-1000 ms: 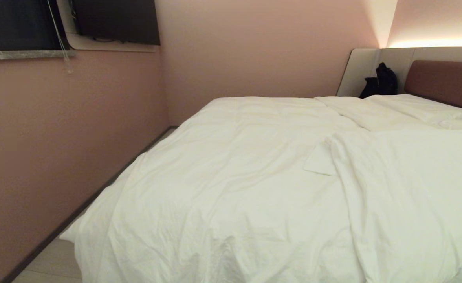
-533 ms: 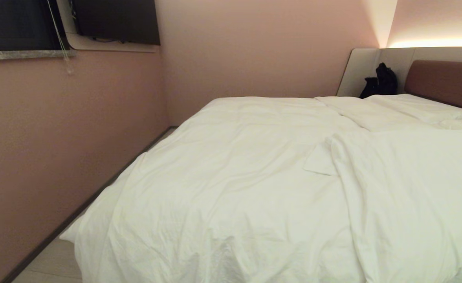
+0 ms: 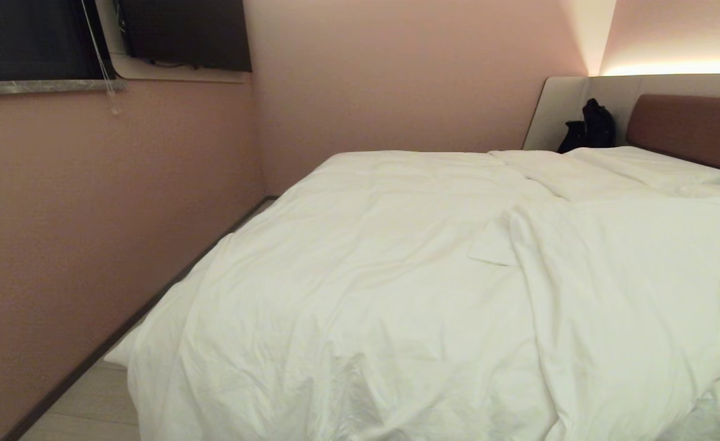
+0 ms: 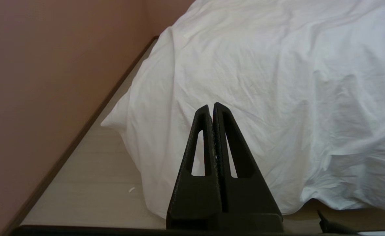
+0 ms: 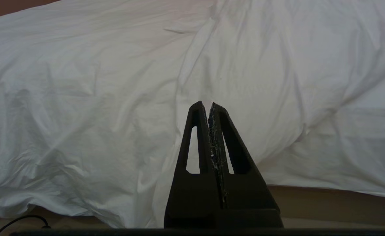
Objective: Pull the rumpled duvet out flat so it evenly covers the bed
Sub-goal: Hold the folded corner of the quilt
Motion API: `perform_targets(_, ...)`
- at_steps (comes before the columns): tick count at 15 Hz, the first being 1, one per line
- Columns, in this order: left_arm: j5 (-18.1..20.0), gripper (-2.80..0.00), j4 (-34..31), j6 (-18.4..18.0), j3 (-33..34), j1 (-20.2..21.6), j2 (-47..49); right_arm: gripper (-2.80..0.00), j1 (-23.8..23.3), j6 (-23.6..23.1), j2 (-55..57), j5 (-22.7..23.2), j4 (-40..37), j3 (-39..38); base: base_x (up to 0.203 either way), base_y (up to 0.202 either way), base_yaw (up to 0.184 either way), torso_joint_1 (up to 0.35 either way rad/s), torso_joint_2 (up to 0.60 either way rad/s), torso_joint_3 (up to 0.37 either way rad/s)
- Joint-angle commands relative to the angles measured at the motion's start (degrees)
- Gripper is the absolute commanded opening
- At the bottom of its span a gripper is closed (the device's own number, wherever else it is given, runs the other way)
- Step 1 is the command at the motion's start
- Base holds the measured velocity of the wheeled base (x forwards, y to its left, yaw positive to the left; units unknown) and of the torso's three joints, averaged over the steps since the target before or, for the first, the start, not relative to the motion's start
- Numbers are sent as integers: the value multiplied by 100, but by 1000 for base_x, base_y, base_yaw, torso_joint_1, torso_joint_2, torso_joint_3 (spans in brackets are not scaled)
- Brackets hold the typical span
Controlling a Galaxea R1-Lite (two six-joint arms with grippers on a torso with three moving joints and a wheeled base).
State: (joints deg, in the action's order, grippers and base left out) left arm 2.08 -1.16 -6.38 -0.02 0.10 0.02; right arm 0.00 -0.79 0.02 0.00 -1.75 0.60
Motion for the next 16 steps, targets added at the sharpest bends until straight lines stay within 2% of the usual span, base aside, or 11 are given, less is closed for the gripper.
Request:
perform_targets(1, -6, -280, -7, 5, 2, 8, -2, -280, 0, 0, -2, 0, -1, 2, -63, 0, 2, -7, -8, 5)
perform_targets(11, 2, -280, -7, -21, 2, 8, -2, -280, 0, -26, -2, 9, -1, 2, 1, -5, 1, 0, 1, 0)
perform_targets(16, 2, -280, -16, -30, 2, 8, -2, -280, 0, -44, -2, 9, -1, 2, 1, -174, 2, 2, 3, 0)
